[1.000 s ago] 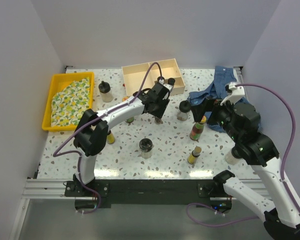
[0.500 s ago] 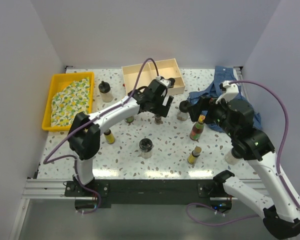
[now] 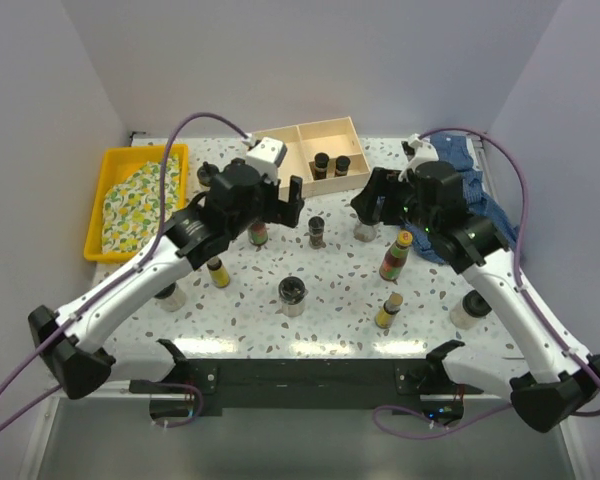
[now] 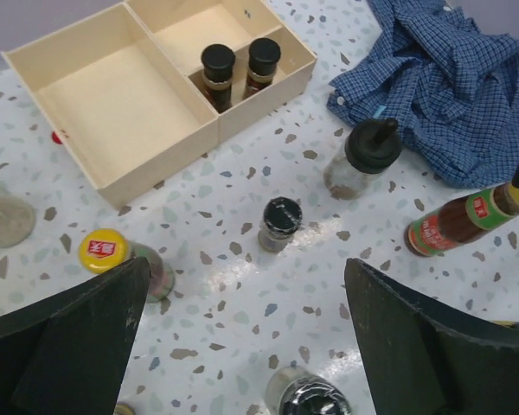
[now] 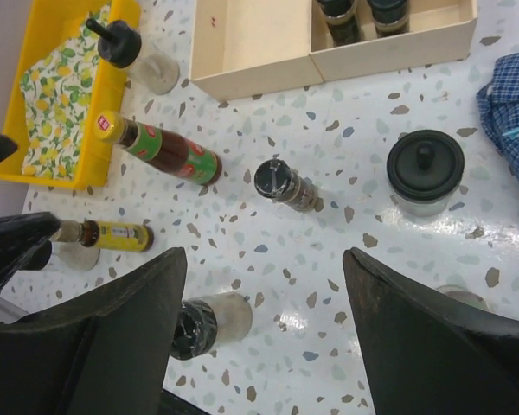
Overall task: Organize the condiment bottles
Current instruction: Place the bottle at the center of the board, then pick up the bottle from the center of the board.
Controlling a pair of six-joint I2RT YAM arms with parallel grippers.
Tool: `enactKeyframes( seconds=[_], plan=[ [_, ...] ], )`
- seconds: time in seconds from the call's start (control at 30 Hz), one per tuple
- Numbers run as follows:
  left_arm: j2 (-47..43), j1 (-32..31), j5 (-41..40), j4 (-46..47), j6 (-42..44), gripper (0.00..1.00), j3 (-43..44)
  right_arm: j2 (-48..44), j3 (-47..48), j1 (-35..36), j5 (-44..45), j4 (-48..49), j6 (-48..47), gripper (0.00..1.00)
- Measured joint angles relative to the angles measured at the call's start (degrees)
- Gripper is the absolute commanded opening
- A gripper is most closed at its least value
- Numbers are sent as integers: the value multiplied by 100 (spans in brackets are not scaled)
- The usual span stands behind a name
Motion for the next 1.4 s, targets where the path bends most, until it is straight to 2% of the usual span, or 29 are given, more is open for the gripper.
enactKeyframes(
  seconds=[0.13,0.33,0.5,0.73,0.87,1.17,1.4],
  plan=[
    [-970,0,-393,278,284,100,-981,791,339,57,-168,13,37,77],
    [-1825,7,-1106,522,717,100,-1991,2149,861,599,116,-24,-39,79],
    [-2295,7,-1521,671,966,100,-2588,3195,1294,1005,435,-72,-181,80],
    [-2706,7,-1659,754,1027,100,-2920,4422,2002,1434,1239,-323,-448,77],
    [-2695,7,-1668,787,1027,100,-2920,4677,2312,1510,1585,-417,-597,76],
    [-2778,7,-1670,848,1027,100,-2920,4756,2398,1495,1738,-647,-669,75],
    [-2778,7,-1672,876,1027,100,-2920,4784,2398,1488,1766,-684,-684,68]
  ],
)
